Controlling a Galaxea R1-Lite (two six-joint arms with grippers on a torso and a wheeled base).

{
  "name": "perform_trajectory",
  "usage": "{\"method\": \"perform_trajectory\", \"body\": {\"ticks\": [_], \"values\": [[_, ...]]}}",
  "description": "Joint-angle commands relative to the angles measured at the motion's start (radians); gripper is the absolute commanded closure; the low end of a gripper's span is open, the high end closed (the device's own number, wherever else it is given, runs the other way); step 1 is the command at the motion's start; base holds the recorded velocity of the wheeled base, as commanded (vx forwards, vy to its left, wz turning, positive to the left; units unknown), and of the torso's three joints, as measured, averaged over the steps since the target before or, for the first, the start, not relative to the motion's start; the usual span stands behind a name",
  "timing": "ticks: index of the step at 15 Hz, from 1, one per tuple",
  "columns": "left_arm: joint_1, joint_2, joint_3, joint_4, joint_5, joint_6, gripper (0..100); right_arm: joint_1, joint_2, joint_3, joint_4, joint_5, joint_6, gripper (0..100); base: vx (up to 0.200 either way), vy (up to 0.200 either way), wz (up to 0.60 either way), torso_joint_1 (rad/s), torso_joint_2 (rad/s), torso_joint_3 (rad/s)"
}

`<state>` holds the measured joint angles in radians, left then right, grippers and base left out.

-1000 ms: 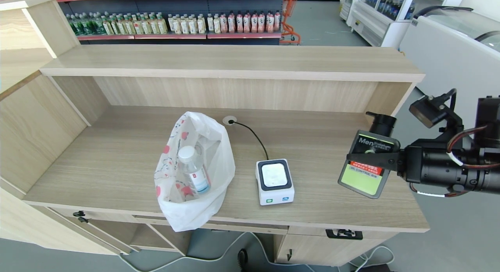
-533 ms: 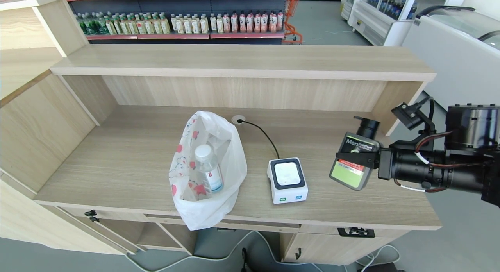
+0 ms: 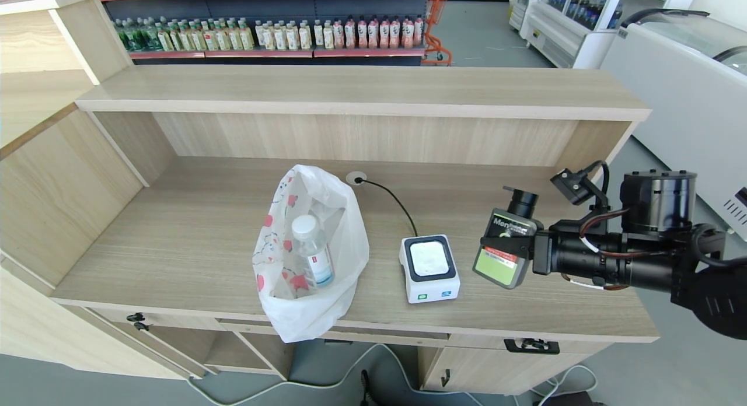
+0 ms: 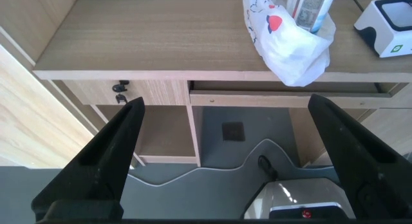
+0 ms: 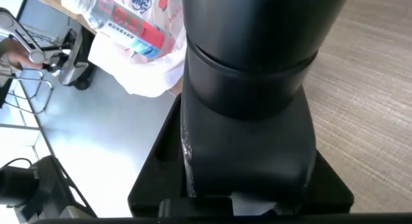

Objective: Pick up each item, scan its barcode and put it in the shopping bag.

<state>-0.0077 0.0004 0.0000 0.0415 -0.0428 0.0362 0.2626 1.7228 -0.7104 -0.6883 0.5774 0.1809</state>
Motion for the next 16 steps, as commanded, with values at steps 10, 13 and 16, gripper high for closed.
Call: {"method": "perform_trajectory", "body": {"ticks": [10,13,16], "values": [[0.0,0.0,0.0,0.0,0.0,-0.002,0,0.047,0.153,-0.089,-0.034,0.001,0.006,100,0.0,0.0,0.0,0.0,0.0,0.0],[0.0,0.0,0.0,0.0,0.0,-0.002,0,0.061,0.187,-0.101,-0.077,-0.001,0.02,100,0.0,0.0,0.0,0.0,0.0,0.0],[0.0,0.0,0.0,0.0,0.0,-0.002,0,0.076,0.215,-0.123,-0.091,-0.001,0.026,100,0.0,0.0,0.0,0.0,0.0,0.0]]}}
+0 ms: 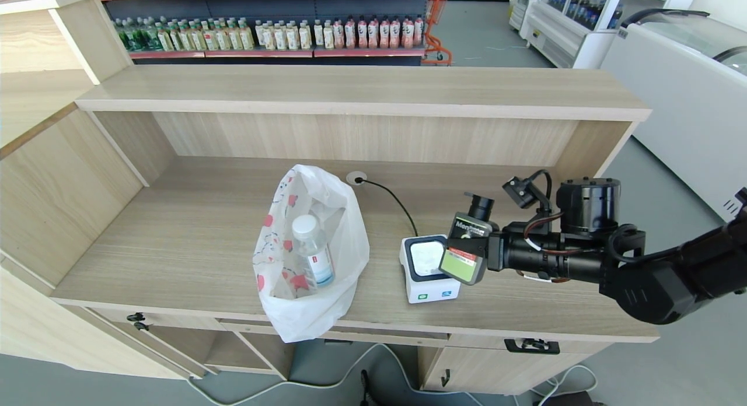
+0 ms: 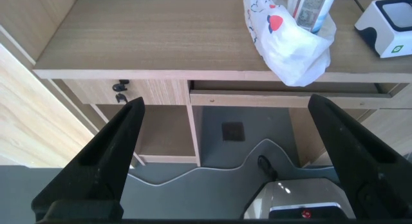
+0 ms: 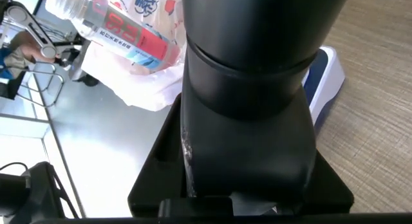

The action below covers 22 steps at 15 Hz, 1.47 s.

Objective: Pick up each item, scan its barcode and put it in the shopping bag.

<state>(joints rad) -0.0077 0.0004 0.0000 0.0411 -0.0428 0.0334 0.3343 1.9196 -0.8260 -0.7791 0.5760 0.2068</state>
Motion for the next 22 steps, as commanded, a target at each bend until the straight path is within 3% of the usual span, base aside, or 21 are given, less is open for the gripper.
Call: {"method": "perform_trajectory", "body": {"ticks": [1,15,22], "values": [[0.0,0.0,0.0,0.0,0.0,0.0,0,0.011,0.029,-0.015,0.0,0.001,0.0,100,0.0,0.0,0.0,0.0,0.0,0.0],[0.0,0.0,0.0,0.0,0.0,-0.001,0,0.054,0.19,-0.088,-0.144,-0.004,-0.007,100,0.0,0.0,0.0,0.0,0.0,0.0],[0.0,0.0,0.0,0.0,0.0,0.0,0,0.055,0.23,-0.14,-0.146,-0.004,-0.007,100,0.0,0.0,0.0,0.0,0.0,0.0]]}}
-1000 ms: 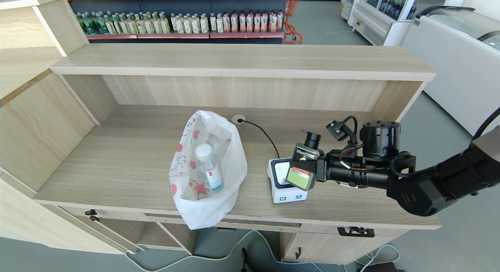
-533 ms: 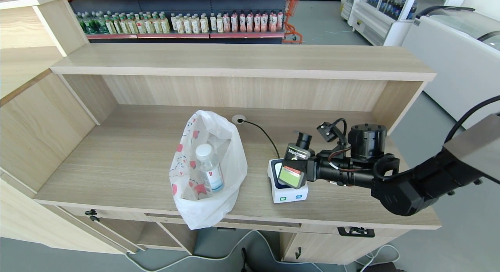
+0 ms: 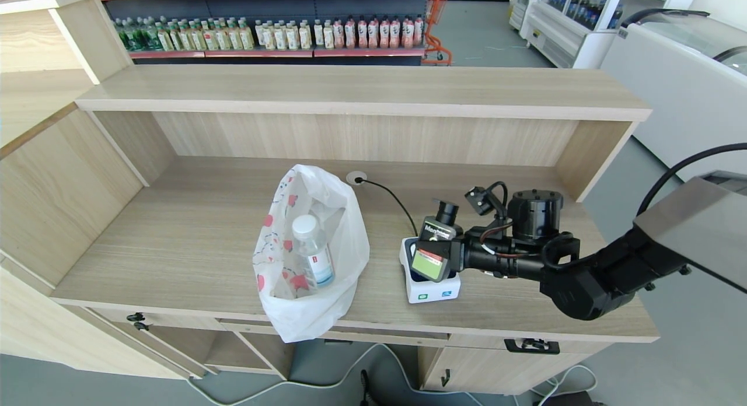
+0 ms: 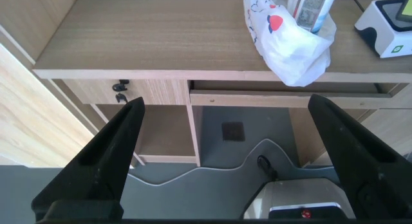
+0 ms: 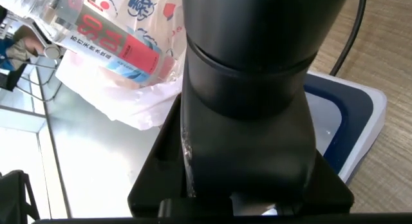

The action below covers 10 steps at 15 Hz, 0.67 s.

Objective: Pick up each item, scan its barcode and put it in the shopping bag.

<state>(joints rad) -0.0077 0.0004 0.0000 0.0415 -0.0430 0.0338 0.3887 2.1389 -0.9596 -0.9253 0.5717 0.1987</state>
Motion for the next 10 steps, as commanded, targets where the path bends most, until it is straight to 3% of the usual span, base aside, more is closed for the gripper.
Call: {"method": "perform_trajectory", "body": {"ticks": [1,10], "values": [[0.0,0.0,0.0,0.0,0.0,0.0,0,0.001,0.01,-0.007,0.0,0.0,0.001,100,0.0,0.0,0.0,0.0,0.0,0.0],[0.0,0.0,0.0,0.0,0.0,0.001,0,0.001,-0.045,-0.004,0.0,-0.003,0.004,100,0.0,0.0,0.0,0.0,0.0,0.0]]}}
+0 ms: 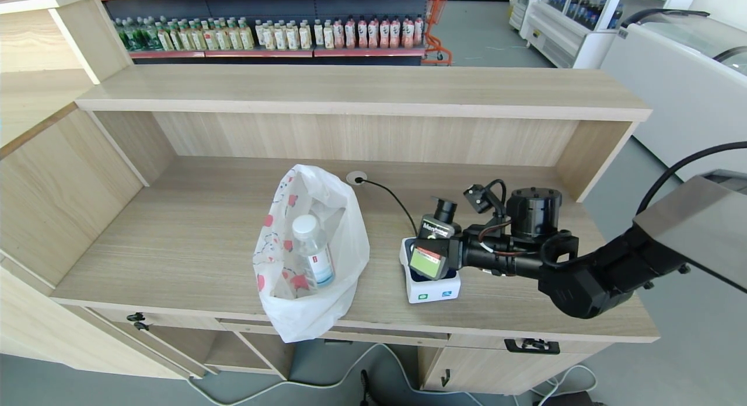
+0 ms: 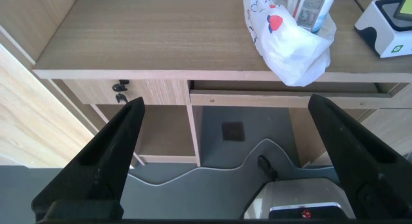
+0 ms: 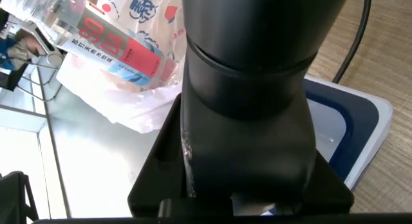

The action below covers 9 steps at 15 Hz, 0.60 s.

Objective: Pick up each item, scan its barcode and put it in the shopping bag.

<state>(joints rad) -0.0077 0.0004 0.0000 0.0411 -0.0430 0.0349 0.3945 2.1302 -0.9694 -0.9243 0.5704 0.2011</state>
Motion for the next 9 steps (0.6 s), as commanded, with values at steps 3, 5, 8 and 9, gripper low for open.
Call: {"method": "perform_trajectory", "body": {"ticks": [3,5,8,9], "values": [[0.0,0.0,0.0,0.0,0.0,0.0,0,-0.045,-0.139,0.038,-0.004,-0.107,-0.005,100,0.0,0.0,0.0,0.0,0.0,0.0],[0.0,0.0,0.0,0.0,0.0,-0.001,0,-0.077,-0.2,0.047,-0.011,-0.153,-0.072,100,0.0,0.0,0.0,0.0,0.0,0.0],[0.0,0.0,0.0,0.0,0.0,0.0,0,-0.123,-0.22,0.051,-0.097,-0.21,-0.218,100,0.0,0.0,0.0,0.0,0.0,0.0],[0.0,0.0,0.0,0.0,0.0,0.0,0,-0.134,-0.21,0.051,-0.162,-0.23,-0.247,100,0.0,0.2,0.0,0.002,-0.01,0.002]]}}
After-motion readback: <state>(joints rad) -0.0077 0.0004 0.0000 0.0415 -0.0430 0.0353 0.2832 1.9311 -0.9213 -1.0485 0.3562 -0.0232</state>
